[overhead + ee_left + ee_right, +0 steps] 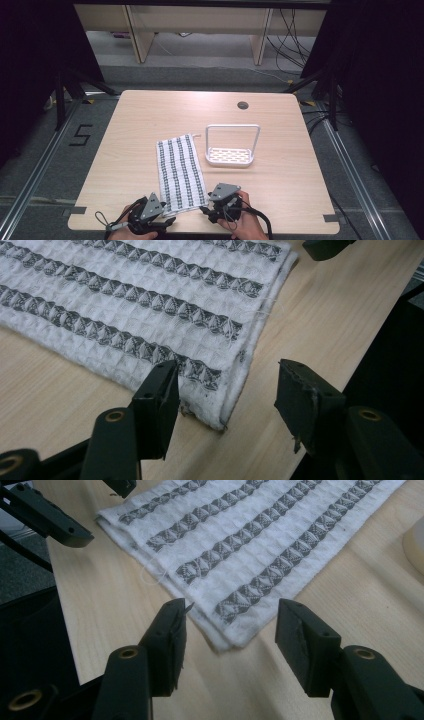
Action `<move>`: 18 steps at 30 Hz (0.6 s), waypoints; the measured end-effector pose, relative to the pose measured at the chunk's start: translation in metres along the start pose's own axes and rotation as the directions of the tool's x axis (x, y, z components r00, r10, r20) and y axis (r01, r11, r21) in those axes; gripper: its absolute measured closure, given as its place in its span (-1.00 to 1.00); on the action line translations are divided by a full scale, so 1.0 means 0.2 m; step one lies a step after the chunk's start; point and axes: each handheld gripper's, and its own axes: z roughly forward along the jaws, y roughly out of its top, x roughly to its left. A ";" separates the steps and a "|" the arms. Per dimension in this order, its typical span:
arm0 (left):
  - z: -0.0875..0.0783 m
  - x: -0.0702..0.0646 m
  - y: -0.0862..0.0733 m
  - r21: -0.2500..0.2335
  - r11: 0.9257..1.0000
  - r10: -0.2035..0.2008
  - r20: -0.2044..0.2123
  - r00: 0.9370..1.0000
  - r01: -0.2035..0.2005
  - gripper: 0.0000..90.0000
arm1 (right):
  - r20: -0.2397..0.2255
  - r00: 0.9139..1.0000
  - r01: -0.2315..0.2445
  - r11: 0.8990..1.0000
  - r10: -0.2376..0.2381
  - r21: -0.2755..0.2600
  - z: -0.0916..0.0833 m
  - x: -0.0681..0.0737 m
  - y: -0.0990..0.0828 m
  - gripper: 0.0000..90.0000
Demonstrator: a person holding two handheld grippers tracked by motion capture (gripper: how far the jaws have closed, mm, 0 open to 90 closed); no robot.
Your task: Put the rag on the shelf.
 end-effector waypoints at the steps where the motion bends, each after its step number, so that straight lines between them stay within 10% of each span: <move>1: 0.00 0.01 0.00 0.017 1.000 0.020 0.000 1.000 -0.020 -0.02 | 0.007 1.000 0.001 1.000 -0.001 0.006 0.02 0.00 0.00 0.07; 18: 0.01 0.03 -0.01 0.041 0.998 0.039 -0.019 0.999 -0.038 0.44 | -0.005 1.000 -0.018 0.999 0.018 0.033 0.08 -0.01 0.02 0.34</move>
